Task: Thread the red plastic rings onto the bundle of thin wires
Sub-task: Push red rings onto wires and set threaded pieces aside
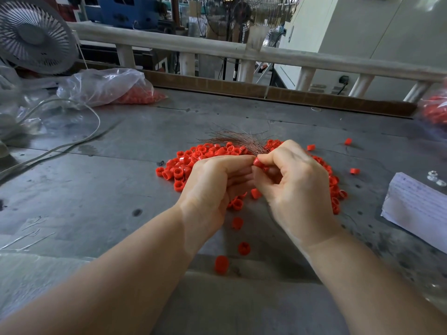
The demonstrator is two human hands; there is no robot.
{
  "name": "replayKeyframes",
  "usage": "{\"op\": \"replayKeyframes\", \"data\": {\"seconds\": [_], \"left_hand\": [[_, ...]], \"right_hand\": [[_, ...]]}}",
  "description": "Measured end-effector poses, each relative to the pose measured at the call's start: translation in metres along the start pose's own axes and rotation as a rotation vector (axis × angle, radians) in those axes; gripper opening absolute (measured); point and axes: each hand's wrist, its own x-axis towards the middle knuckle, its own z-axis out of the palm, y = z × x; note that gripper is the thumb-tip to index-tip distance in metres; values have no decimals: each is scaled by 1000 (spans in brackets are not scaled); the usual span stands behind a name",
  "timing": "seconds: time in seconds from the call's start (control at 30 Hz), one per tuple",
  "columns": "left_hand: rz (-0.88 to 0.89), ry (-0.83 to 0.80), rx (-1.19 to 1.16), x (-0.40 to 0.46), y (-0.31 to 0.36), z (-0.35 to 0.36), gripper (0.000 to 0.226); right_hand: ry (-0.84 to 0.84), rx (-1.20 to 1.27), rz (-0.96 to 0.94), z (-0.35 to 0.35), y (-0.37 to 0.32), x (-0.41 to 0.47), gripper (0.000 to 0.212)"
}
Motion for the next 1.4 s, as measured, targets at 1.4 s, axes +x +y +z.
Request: {"op": "replayKeyframes", "data": {"seconds": [1.4], "left_hand": [[-3,-193,-160,8,-6,-5,17]], "right_hand": [[92,320,245,-3,4,4,23]]}}
